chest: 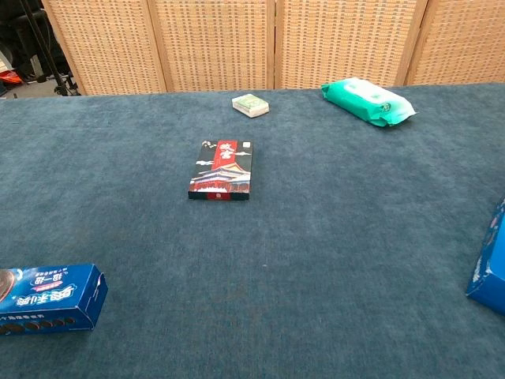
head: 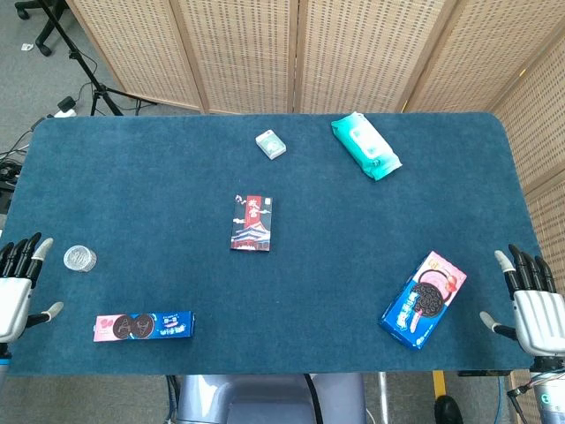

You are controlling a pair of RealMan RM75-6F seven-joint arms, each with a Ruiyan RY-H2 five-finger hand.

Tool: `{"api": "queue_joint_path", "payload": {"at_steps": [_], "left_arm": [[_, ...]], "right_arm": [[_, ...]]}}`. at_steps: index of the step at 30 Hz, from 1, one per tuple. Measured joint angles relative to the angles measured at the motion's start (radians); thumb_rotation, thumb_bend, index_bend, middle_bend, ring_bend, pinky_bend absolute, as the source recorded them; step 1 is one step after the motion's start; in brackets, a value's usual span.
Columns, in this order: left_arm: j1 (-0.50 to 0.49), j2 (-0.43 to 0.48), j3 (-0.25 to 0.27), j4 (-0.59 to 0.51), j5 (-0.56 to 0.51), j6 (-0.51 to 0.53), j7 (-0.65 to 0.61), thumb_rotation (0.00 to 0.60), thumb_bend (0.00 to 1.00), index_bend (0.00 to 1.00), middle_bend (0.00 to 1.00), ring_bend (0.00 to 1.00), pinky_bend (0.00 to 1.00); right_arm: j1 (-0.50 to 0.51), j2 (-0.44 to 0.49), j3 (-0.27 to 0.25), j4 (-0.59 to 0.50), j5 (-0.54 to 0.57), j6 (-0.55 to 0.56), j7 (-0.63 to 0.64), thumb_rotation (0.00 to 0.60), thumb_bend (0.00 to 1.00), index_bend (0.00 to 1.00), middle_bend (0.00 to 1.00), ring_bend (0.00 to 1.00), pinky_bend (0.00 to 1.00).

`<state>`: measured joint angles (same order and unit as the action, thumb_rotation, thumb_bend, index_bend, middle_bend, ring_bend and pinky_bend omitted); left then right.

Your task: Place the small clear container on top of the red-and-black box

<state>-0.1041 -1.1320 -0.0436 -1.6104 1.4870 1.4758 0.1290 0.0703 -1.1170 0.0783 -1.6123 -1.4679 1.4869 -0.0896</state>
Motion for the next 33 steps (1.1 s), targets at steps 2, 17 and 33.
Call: {"api": "queue_joint_path", "payload": {"at_steps": [2,17,33], "left_arm": [[0.001,0.001,0.002,0.003,0.005,0.003,-0.004,0.6,0.0,0.0,0.0,0.0,0.0],[-0.095,0.02,-0.017,0.102,-0.107,-0.282,-0.151,0.6,0.0,0.0,0.0,0.0,0.0],[-0.27,-0.133,-0.006,0.648,-0.052,-0.596,-0.74,0.6,0.02,0.0,0.0,0.0,0.0]], "right_arm": [[0.0,0.0,-0.001,-0.001,0.0,-0.002,-0.001,0.6,0.0,0.0,0.0,0.0,0.0],[0.002,0.012,0.008,-0.003,0.019,-0.014,0.029,0.6,0.0,0.0,0.0,0.0,0.0],[0.01,0.017,0.013,-0.006,0.049,-0.045,0.035,0.6,0.0,0.0,0.0,0.0,0.0]]}}
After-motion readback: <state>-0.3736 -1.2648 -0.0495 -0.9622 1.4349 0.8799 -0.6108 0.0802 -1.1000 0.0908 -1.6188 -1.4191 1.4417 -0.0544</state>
